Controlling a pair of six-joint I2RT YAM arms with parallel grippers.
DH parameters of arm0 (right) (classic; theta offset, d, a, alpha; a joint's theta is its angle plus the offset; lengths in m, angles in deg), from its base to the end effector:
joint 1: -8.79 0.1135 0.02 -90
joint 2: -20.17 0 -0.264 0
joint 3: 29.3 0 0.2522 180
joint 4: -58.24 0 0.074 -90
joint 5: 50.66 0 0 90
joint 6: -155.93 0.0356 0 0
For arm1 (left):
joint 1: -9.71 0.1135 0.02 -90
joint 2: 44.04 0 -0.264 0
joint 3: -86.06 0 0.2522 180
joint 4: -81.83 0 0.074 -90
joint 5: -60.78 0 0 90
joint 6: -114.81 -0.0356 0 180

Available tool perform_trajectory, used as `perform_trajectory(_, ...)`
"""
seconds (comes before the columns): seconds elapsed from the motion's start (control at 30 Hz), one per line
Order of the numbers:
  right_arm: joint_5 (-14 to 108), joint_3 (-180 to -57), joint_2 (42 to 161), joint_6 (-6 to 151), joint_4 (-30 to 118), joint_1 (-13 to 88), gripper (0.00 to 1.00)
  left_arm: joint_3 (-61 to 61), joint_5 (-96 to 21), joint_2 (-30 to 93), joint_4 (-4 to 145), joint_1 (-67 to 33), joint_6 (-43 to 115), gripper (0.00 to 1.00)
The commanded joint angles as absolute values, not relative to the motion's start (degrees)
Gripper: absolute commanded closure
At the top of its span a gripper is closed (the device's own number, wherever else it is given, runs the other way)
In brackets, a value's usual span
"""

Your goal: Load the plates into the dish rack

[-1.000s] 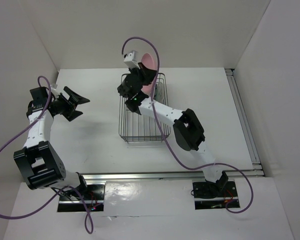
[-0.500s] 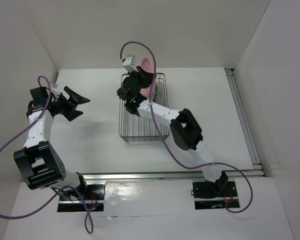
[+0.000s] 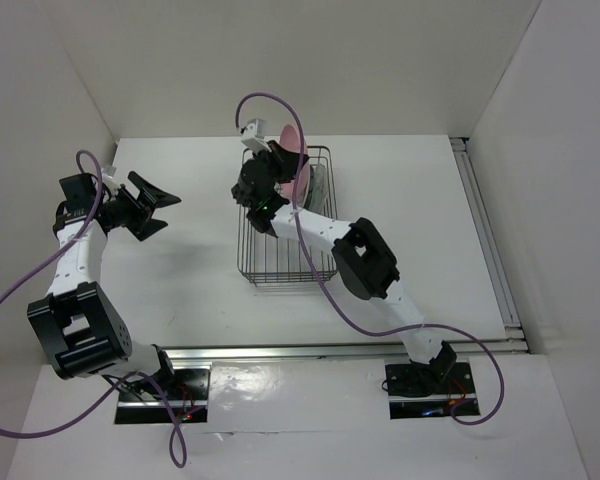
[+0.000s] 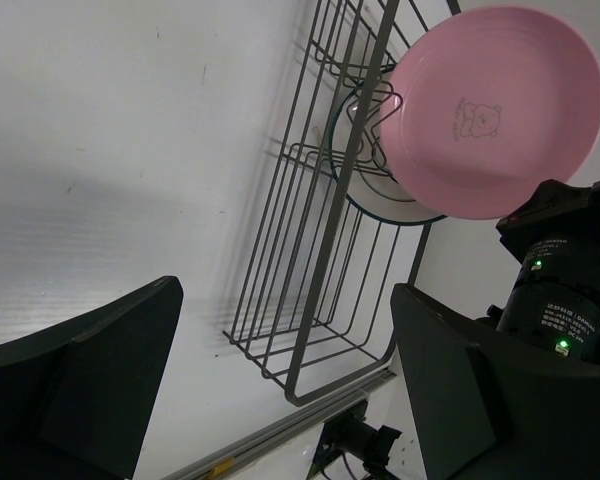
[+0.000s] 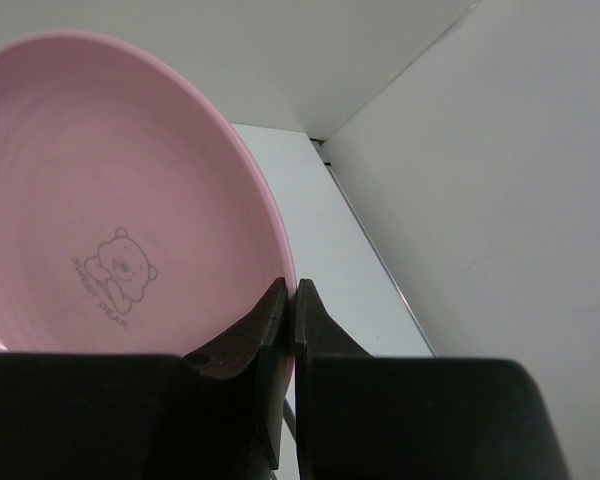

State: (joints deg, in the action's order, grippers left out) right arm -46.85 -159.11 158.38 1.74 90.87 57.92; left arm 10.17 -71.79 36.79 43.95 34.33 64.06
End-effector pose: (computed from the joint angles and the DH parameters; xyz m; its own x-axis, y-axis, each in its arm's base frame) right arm 0.3776 0.3821 0.2839 -0.3738 -0.5234 -0.7657 0.4791 0.5979 -0.6426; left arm 0.2852 0.1042 0.2843 -0.5698 -0.7737 -0.2771 -0.2792 0.4994 -0.8202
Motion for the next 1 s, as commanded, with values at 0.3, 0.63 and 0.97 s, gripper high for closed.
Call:
perform_trajectory(0.3, -59.36, -162.41, 159.92, -0.95, 94.31, 58.27, 0.89, 10.42, -73.52, 37.08, 45.83, 34.67, 64.01, 0.01)
perform_trajectory(0.63, -58.83, -162.94, 162.11, -5.79, 99.76, 58.8, 0.81, 10.42, -73.52, 37.08, 45.83, 34.67, 64.01, 0.01)
perform_trajectory(0.97, -58.83, -162.85, 163.25, -7.72, 101.07, 59.33, 0.81, 10.42, -73.52, 37.08, 45.83, 34.67, 64.01, 0.01)
